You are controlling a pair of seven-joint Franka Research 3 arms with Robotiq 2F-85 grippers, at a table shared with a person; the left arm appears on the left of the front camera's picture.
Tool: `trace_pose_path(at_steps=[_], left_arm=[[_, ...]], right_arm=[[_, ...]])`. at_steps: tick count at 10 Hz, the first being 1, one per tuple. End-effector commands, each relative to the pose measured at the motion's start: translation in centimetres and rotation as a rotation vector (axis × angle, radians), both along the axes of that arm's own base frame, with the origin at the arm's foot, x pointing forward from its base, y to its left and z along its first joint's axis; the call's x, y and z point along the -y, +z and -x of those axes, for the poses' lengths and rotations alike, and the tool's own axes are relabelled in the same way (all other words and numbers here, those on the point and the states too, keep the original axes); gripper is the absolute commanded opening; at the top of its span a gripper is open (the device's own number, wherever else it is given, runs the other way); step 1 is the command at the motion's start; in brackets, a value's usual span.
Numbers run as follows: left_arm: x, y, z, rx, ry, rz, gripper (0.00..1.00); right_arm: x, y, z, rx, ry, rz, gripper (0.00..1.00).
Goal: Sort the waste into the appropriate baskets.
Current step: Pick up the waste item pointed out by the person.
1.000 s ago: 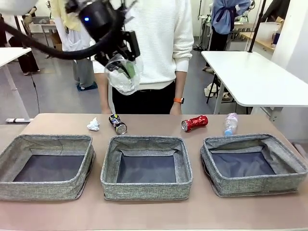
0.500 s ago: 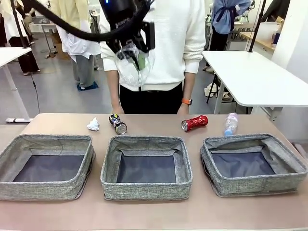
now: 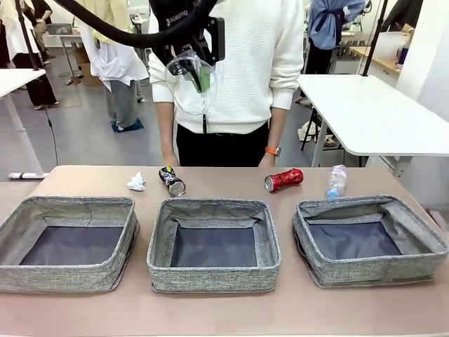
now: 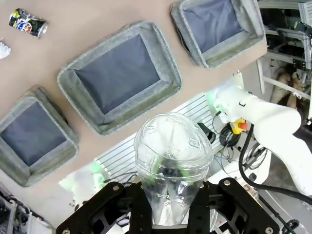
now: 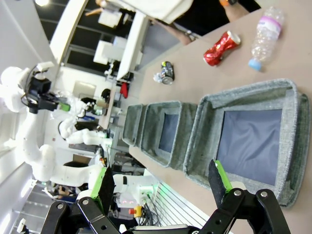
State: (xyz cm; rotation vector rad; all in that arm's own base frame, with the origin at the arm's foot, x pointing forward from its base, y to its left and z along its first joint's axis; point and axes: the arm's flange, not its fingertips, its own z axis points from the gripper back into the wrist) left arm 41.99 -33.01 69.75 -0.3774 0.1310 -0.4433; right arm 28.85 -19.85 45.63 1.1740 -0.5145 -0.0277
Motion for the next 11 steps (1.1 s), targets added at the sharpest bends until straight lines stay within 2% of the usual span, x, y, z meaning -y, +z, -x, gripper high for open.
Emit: trace_pose_path(at_steps=[1, 4, 5, 8, 9, 11], left_arm=[[-0.1, -0.3, 0.3, 0.002, -0.003, 0.01, 0.08], [0.2, 0.0, 0.2, 0.0, -0.005, 0.0, 0.08], [-0.4, -0.2, 0.5, -0.017, 0.049, -0.006, 0.08], [1.0, 4.4, 1.0, 0.024, 0.087, -0.053, 0.08], [1.3, 5.6, 1.0, 0.003, 0.105, -0.053, 0.08], [1.7, 6.3, 1.0, 0.0, 0.131, -0.036, 0.08]], right_arm=[[0.0, 0.2, -0.2, 0.034, 0.0, -0.009, 1.0], [0.0, 0.2, -0.2, 0.034, 0.0, -0.009, 1.0], [0.0, 0.2, -0.2, 0.034, 0.0, -0.009, 1.0], [0.0, 0.2, -0.2, 0.034, 0.0, -0.009, 1.0], [0.0, 0.2, -0.2, 0.034, 0.0, -0.009, 1.0], [0.0, 0.2, -0.2, 0.034, 0.0, -0.009, 1.0]])
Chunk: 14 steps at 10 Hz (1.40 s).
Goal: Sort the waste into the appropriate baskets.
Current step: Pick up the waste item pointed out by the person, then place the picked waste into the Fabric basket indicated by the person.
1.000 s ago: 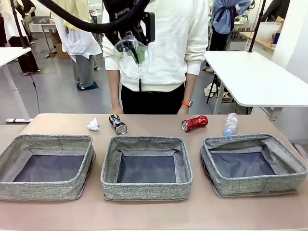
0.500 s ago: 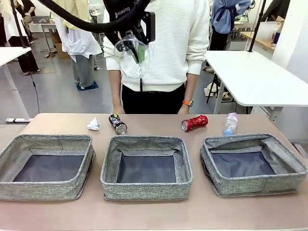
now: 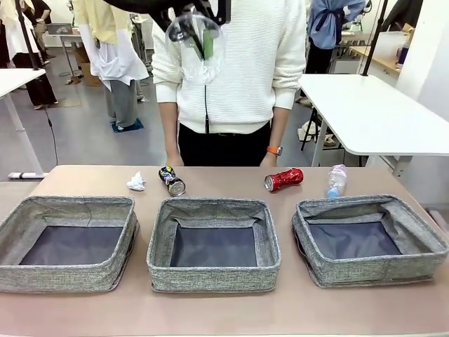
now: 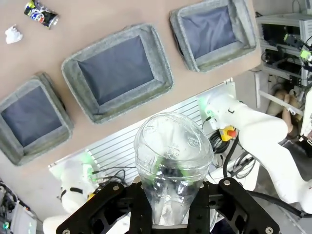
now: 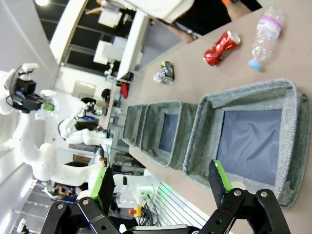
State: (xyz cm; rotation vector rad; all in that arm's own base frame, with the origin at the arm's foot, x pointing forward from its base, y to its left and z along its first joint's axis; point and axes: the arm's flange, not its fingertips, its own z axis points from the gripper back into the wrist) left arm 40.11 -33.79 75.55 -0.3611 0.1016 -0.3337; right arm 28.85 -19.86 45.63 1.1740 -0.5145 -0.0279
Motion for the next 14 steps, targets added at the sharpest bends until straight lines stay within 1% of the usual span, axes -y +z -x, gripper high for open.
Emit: trace_pose_path(at_steps=[1, 14], left_arm=[[-0.29, -0.6, 0.03, 0.004, -0.013, -0.004, 0.08], [-0.29, -0.6, 0.03, 0.004, -0.013, -0.004, 0.08]], right_arm=[[0.0, 0.19, -0.25, 0.034, 0.0, -0.009, 1.0], [0.0, 0.19, -0.25, 0.034, 0.0, -0.009, 1.0]])
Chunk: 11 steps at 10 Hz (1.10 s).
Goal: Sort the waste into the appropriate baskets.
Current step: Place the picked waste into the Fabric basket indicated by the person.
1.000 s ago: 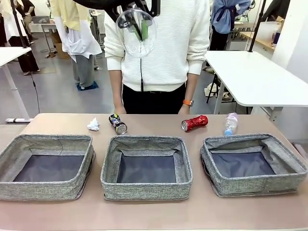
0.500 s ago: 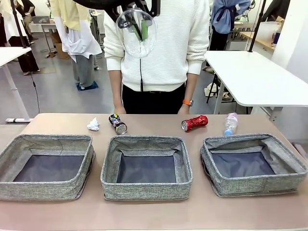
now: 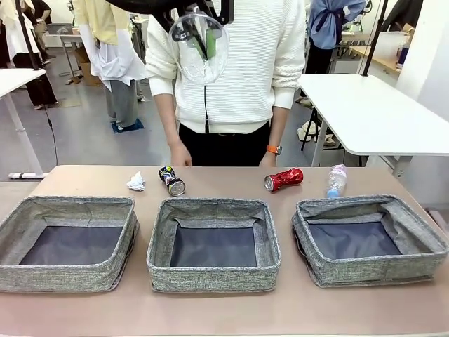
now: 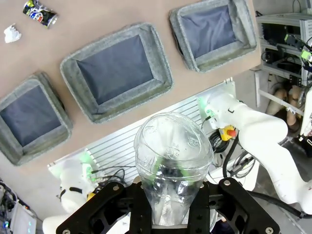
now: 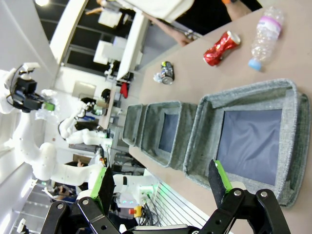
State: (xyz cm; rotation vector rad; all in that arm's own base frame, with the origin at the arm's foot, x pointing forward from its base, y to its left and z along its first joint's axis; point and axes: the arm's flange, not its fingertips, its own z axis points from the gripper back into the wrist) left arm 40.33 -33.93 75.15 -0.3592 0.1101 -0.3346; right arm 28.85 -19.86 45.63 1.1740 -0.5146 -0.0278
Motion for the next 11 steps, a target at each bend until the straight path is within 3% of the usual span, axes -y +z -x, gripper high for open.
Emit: trace_pose_path(at_steps=[1, 11], left_arm=[[-0.43, -0.21, 0.25, 0.012, -0.011, -0.001, 0.08], [-0.43, -0.21, 0.25, 0.012, -0.011, -0.001, 0.08]], right_arm=[[0.0, 0.19, -0.25, 0.034, 0.0, -0.009, 1.0], [0.0, 0.19, -0.25, 0.034, 0.0, -0.009, 1.0]])
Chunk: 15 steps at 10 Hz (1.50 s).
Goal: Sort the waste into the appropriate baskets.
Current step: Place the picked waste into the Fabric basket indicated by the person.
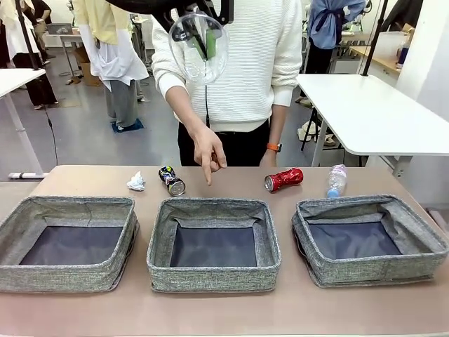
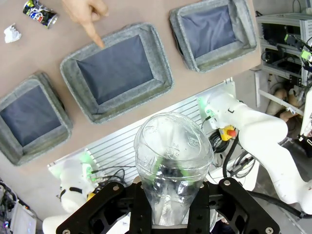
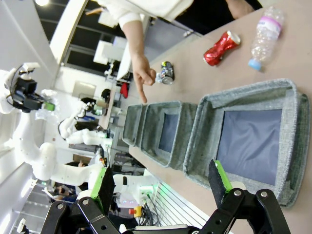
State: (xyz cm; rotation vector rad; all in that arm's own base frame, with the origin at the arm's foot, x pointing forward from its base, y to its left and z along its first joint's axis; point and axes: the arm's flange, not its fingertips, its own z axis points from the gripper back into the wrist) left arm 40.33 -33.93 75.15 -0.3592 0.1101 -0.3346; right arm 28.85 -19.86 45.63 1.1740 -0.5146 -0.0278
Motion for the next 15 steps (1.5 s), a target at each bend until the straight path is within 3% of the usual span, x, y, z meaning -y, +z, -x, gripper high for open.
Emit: trace_pose_path(at_steps=[1, 4, 5, 7, 8, 9, 10, 11, 12, 15], left_arm=[[-0.4, -0.2, 0.2, 0.012, -0.011, -0.001, 0.08], [0.0, 0.0, 0.0, 0.0, 0.0, 0.0, 0.08], [0.3, -3.5, 0.5, 0.039, 0.059, -0.039, 0.08], [0.7, -14.1, 3.9, 0.07, 0.091, -0.021, 0.08], [1.4, -20.3, 5.6, 0.034, 0.11, 0.002, 0.08], [3.2, -24.6, 6.3, 0.1, 0.209, -0.071, 0.08], [4.5, -27.9, 6.4, 0.16, 0.192, -0.135, 0.08], [4.4, -30.7, 5.7, 0.157, 0.185, -0.205, 0.08], [4.3, -32.9, 5.1, 0.095, 0.18, -0.201, 0.08], [3.7, -33.0, 4.6, 0.127, 0.205, -0.177, 0.08]], right_arm=[[0.0, 0.2, -0.2, 0.034, 0.0, -0.009, 1.0], [0.0, 0.2, -0.2, 0.034, 0.0, -0.009, 1.0], [0.0, 0.2, -0.2, 0.034, 0.0, -0.009, 1.0], [0.0, 0.2, -0.2, 0.034, 0.0, -0.009, 1.0], [0.0, 0.2, -0.2, 0.034, 0.0, -0.009, 1.0], [0.0, 0.2, -0.2, 0.034, 0.0, -0.009, 1.0], [0.0, 0.2, -0.2, 0.034, 0.0, -0.009, 1.0], [0.0, 0.2, -0.2, 0.034, 0.0, -0.009, 1.0], [0.0, 0.2, -0.2, 0.034, 0.0, -0.009, 1.0], [0.0, 0.2, -0.2, 0.034, 0.0, -0.009, 1.0]])
